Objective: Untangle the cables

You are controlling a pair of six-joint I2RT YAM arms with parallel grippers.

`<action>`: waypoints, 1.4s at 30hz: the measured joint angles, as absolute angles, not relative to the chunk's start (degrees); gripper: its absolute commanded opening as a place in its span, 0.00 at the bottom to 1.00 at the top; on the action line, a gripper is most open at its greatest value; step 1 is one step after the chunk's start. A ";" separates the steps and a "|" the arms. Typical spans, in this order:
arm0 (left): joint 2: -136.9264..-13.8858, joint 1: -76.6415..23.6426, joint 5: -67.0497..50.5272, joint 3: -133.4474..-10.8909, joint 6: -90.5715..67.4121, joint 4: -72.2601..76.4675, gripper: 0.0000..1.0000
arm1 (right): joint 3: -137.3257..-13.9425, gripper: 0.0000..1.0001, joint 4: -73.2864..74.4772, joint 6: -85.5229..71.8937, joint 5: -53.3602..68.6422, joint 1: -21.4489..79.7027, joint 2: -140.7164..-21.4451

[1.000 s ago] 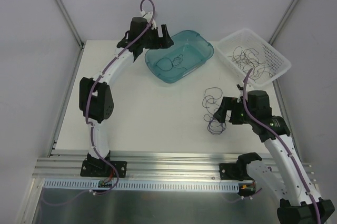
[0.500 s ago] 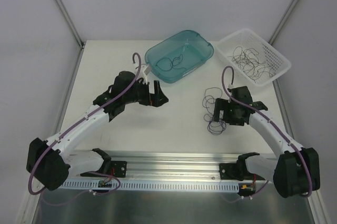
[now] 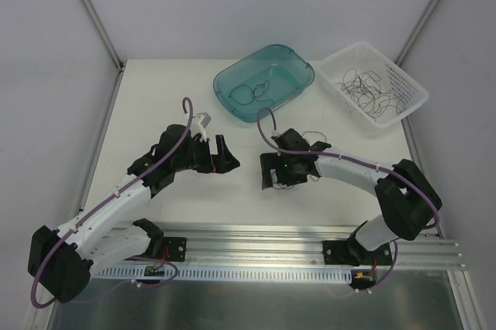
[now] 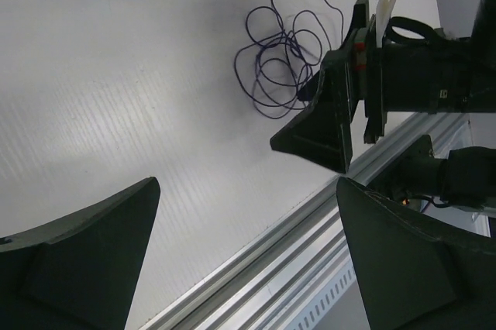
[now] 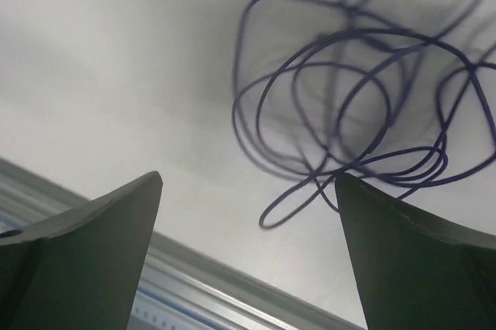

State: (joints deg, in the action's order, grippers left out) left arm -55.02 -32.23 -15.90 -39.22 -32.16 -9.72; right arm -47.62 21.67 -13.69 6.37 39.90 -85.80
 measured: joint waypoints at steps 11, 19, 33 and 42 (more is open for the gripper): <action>-54.78 -32.25 -15.75 -39.20 -33.26 -9.69 0.99 | -58.65 0.99 27.07 -10.57 0.25 44.99 -81.30; -64.36 -35.73 -14.28 -42.85 -33.28 -9.91 0.99 | -52.66 0.79 28.73 -6.94 -3.27 26.57 -75.29; -81.78 -45.12 -12.51 -52.90 -33.26 -9.32 0.99 | -50.54 0.37 20.95 -3.86 2.00 21.43 -88.44; -83.50 -46.52 -11.05 -52.64 -33.43 -9.30 0.99 | -49.43 0.01 20.97 -1.67 4.73 21.28 -87.35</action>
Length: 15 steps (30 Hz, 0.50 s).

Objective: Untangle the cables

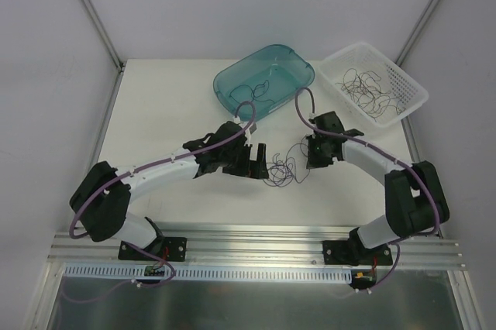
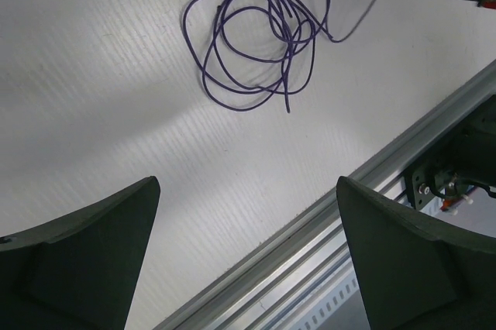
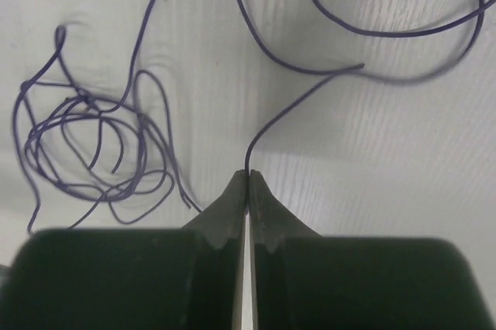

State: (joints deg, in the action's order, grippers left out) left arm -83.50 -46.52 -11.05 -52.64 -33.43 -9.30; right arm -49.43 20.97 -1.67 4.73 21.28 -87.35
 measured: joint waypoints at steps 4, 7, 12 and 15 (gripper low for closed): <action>-81.76 -46.50 -9.50 -50.68 -33.50 -9.45 0.99 | -53.12 0.01 28.47 0.45 5.08 22.35 -79.96; -80.27 -46.52 -8.67 -49.25 -33.50 -9.72 0.99 | -59.94 0.01 33.93 2.46 4.93 23.81 -72.66; -79.66 -46.52 -8.38 -48.75 -33.47 -9.87 0.99 | -71.09 0.01 39.77 5.04 5.28 24.75 -63.75; -79.48 -46.50 -8.34 -48.77 -33.45 -9.89 0.99 | -75.16 0.01 41.28 5.89 7.09 24.75 -59.46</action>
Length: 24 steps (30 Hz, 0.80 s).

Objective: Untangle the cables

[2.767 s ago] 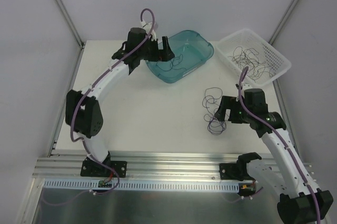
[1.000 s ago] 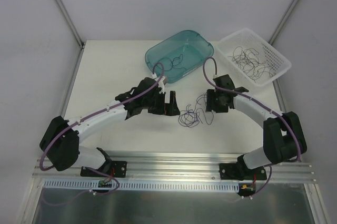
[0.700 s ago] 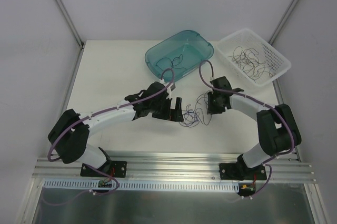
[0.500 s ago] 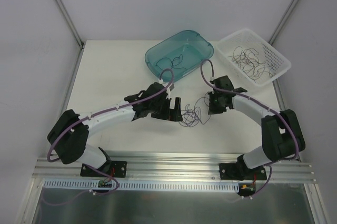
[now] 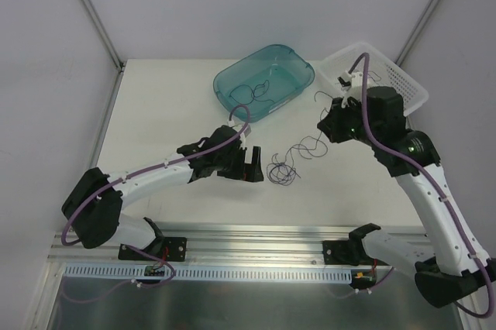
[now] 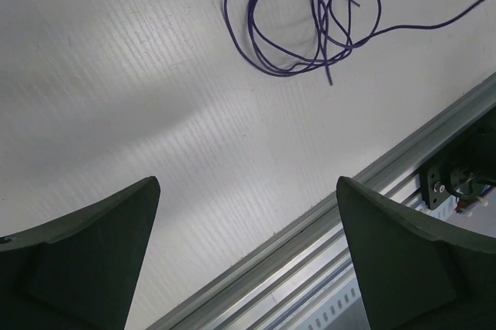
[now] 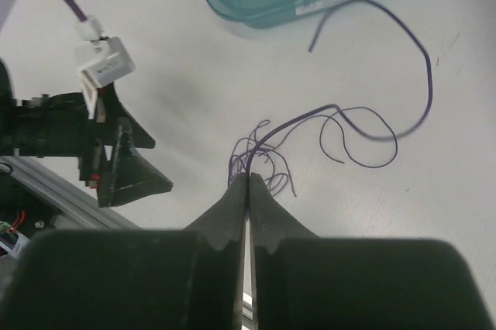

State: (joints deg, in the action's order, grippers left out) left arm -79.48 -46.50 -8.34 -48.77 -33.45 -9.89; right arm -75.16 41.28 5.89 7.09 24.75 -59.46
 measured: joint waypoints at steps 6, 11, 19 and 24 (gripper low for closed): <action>-77.52 -46.50 -7.99 -48.75 -32.12 -9.96 0.99 | -77.84 0.01 41.80 5.82 11.09 24.82 -54.94; -73.21 -46.57 -7.94 -48.75 -27.42 -9.76 0.99 | -78.52 0.01 40.80 3.66 13.23 24.82 -53.17; -66.96 -50.04 -8.97 -48.56 -20.69 -2.24 0.99 | -79.33 0.02 35.70 -2.04 17.21 25.04 -54.06; -70.06 -53.78 -8.95 -48.51 -17.82 7.16 0.99 | -76.97 0.02 33.34 -5.65 18.87 26.48 -54.22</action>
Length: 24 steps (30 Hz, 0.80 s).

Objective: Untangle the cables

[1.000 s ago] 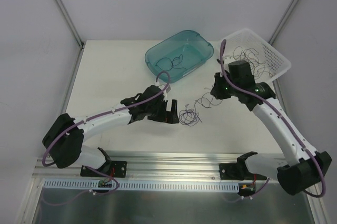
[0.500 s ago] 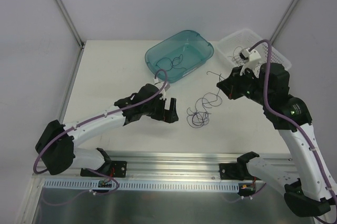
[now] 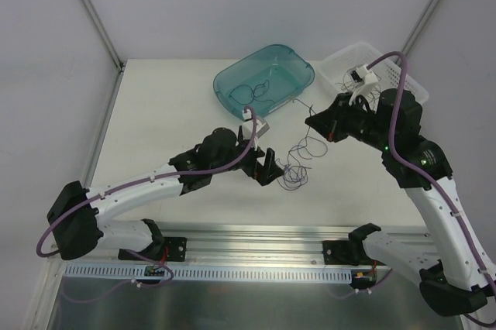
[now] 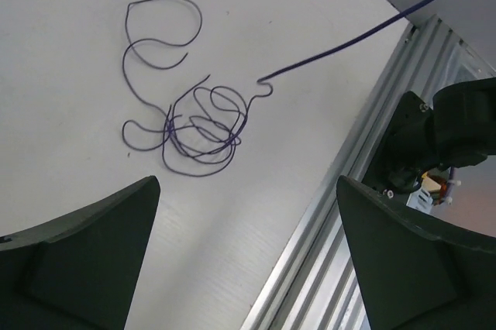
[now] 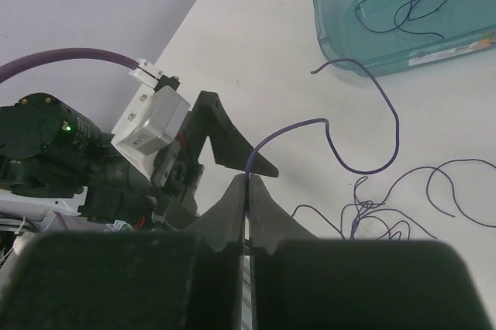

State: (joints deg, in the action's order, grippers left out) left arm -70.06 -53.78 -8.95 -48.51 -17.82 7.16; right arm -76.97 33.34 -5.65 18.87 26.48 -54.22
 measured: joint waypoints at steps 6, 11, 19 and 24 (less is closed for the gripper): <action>-77.58 -56.40 -8.45 -48.14 -17.56 20.99 0.97 | -76.40 0.02 31.90 -8.12 18.96 27.79 -54.04; -82.19 -57.80 -6.42 -44.91 -20.12 32.16 0.91 | -75.26 0.02 30.70 -9.82 18.96 28.67 -53.45; -86.43 -58.67 -0.73 -44.03 -25.34 43.27 0.70 | -72.44 0.02 28.91 -11.86 18.90 29.76 -52.01; -86.72 -59.33 1.72 -43.09 -27.88 48.34 0.39 | -71.11 0.02 28.53 -12.58 18.72 30.04 -51.07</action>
State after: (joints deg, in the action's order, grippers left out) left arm -86.72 -59.33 1.72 -43.09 -27.88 48.34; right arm -71.11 28.53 -12.58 18.72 30.04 -51.07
